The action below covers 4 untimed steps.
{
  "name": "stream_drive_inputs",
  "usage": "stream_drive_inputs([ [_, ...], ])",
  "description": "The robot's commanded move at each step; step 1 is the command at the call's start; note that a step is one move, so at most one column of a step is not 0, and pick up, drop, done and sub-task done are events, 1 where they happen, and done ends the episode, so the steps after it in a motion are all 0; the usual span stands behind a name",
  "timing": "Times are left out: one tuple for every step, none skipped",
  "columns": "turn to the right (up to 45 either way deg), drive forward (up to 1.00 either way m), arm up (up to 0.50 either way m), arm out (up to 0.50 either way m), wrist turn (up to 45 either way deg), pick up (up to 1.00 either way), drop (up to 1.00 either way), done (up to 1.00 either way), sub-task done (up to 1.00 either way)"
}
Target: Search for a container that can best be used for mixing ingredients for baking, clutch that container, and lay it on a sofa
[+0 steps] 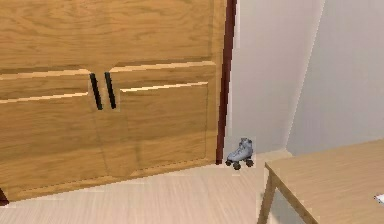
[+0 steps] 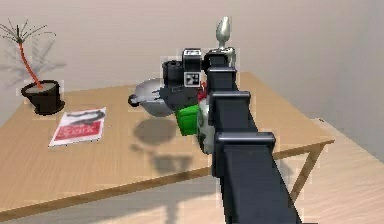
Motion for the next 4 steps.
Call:
stream_drive_inputs([
  [0.0, 0.00, 0.00, 0.00, -45.0, 0.00, 0.00, 0.00, 0.00],
  [0.0, 0.00, 0.00, 0.00, -45.0, 0.00, 0.00, 0.00, 0.00],
  [0.0, 0.00, 0.00, 0.00, -9.0, 0.00, 0.00, 0.00, 0.00],
  [0.0, 0.00, 0.00, -0.26, 0.0, 0.00, 0.00, 0.00, 0.00],
])
